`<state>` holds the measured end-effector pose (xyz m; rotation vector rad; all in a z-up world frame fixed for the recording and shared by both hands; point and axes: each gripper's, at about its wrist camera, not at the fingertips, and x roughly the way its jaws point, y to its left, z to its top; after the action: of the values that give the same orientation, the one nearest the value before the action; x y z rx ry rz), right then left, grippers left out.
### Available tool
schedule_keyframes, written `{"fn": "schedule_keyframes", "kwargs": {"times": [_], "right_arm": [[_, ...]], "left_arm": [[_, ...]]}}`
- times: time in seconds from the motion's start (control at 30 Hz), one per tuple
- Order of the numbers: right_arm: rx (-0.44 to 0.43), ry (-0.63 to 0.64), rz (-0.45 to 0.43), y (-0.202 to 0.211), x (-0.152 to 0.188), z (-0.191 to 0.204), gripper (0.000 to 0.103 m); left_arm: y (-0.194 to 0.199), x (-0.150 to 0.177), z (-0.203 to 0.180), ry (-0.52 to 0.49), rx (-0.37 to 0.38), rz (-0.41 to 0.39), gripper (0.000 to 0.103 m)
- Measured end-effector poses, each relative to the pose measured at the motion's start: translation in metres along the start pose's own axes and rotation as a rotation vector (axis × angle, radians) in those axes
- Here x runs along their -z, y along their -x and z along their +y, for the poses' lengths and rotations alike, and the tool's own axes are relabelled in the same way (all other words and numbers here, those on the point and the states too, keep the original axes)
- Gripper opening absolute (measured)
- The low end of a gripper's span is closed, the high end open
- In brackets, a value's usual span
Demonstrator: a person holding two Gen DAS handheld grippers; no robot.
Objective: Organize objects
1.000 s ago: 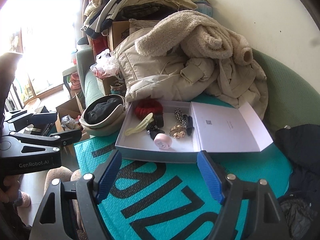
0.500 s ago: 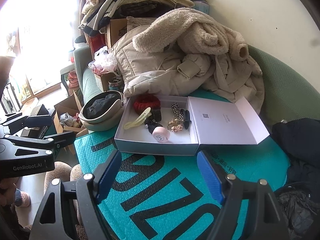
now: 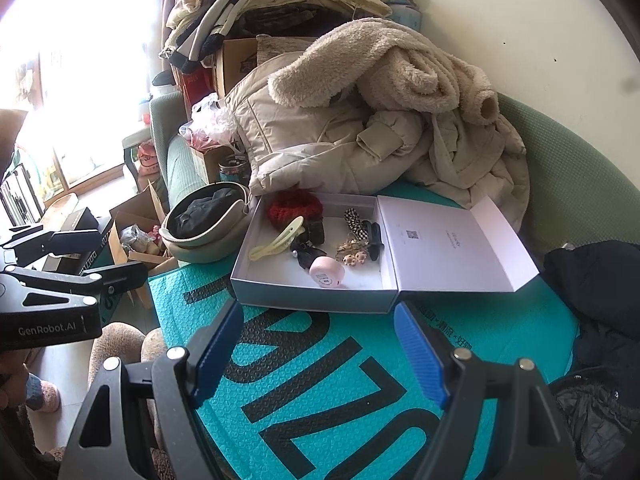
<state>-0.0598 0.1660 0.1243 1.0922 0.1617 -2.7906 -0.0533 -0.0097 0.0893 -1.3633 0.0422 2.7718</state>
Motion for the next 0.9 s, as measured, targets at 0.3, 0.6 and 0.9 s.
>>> {"fn": "schedule_keyframes", "kwargs": {"times": [0.3,0.6,0.9], "right_arm": [[0.0,0.001,0.01,-0.0031,0.0012,-0.0003,0.078],[-0.003,-0.007,0.02,-0.0064,0.0041,0.0001,0.078],[-0.01,-0.008,0.022,-0.0081,0.0057,-0.0001,0.078]], "left_arm": [[-0.0004,0.0004,0.0022,0.004,-0.006,0.002,0.073],[-0.0017,0.004,0.0008,-0.005,-0.012,0.003,0.073],[-0.0074,0.0081,-0.0006,-0.005,-0.012,0.012,0.073]]}}
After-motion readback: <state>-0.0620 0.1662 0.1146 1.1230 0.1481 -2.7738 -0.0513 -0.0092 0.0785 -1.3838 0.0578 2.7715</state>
